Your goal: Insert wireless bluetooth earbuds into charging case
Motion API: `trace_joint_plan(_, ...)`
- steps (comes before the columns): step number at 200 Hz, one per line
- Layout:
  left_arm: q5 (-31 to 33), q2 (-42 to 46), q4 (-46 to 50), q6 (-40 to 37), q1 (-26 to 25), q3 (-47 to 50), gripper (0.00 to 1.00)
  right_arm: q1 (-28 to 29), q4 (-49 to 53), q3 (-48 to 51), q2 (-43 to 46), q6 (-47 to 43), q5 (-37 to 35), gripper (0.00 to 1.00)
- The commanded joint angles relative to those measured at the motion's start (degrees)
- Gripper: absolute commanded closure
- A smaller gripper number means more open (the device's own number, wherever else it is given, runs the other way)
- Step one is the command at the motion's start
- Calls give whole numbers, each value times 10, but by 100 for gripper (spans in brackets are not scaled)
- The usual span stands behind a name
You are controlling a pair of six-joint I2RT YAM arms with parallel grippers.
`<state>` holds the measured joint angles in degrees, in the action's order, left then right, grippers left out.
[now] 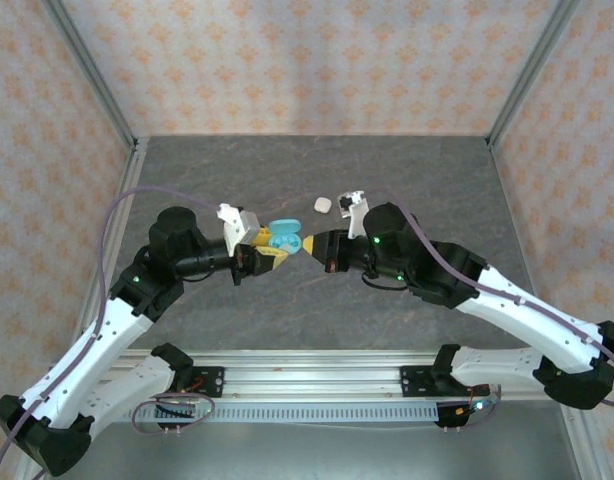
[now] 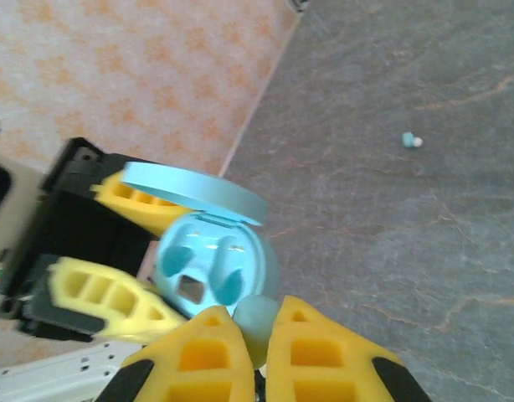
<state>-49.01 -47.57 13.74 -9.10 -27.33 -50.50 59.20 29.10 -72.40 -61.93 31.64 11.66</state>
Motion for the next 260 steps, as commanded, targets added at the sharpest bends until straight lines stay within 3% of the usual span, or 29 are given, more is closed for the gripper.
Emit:
trace_joint_plan(1, 3, 7, -36, -5, -5, 6, 87, 14, -45, -31, -10, -26, 41, 96)
trace_joint_plan(51, 3, 3, -35, 1, -10, 2, 88, 24, -72, -61, -48, -42, 67, 95)
trace_joint_plan(172, 14, 4, -33, 2, -20, -1, 88, 24, -11, -90, -103, -58, 49, 92)
trace_joint_plan(260, 18, 5, -29, 0, -23, -2, 88, 24, 29, -96, -108, -66, 13, 78)
